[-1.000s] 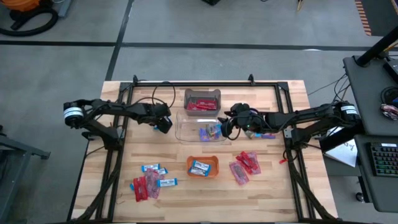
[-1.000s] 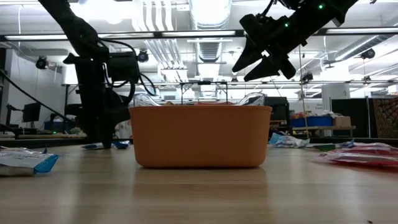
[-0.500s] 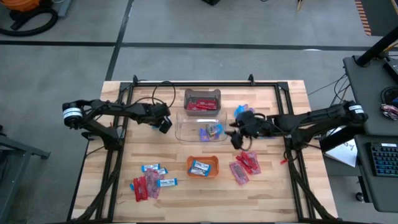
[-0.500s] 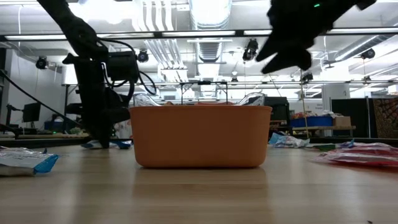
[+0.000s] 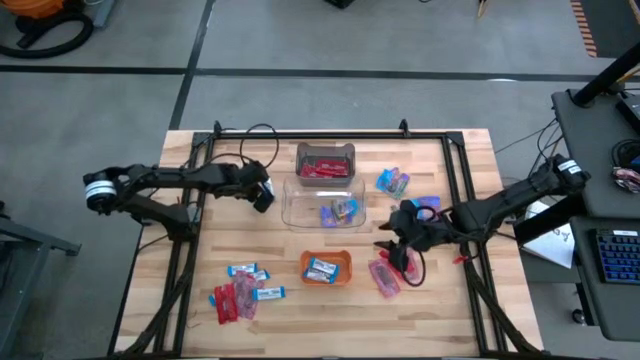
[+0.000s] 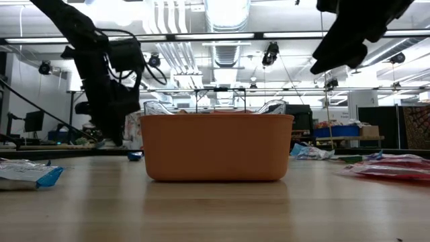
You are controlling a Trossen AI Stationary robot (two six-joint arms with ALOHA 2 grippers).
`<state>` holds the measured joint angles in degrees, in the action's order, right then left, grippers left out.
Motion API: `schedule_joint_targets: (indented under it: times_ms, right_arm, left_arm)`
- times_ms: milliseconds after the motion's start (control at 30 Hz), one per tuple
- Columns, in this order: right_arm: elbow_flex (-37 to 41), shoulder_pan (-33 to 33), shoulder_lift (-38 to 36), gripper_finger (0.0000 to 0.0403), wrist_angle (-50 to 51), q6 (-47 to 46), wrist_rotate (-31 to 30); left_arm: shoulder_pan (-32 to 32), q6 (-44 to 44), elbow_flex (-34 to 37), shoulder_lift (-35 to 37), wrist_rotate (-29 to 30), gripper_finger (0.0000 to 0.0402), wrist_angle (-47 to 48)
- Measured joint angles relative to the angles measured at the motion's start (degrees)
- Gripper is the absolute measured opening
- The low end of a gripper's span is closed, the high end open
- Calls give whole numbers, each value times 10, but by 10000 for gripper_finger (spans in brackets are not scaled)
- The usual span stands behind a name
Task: Sort candy
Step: Put the white chocolate bar into the orange bin
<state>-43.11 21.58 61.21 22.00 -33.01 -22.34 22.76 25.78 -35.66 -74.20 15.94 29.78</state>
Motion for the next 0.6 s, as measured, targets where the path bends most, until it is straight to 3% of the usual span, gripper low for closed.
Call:
schedule_joint_targets:
  times_ms: [267,600]
  right_arm:
    - [29,21,0,221,-16,-23,-47]
    - [65,21,0,221,-61,-30,-49]
  left_arm:
    - [-3,-15,-1,53,0,39,1]
    - [-51,-40,-1,121,-25,38,3]
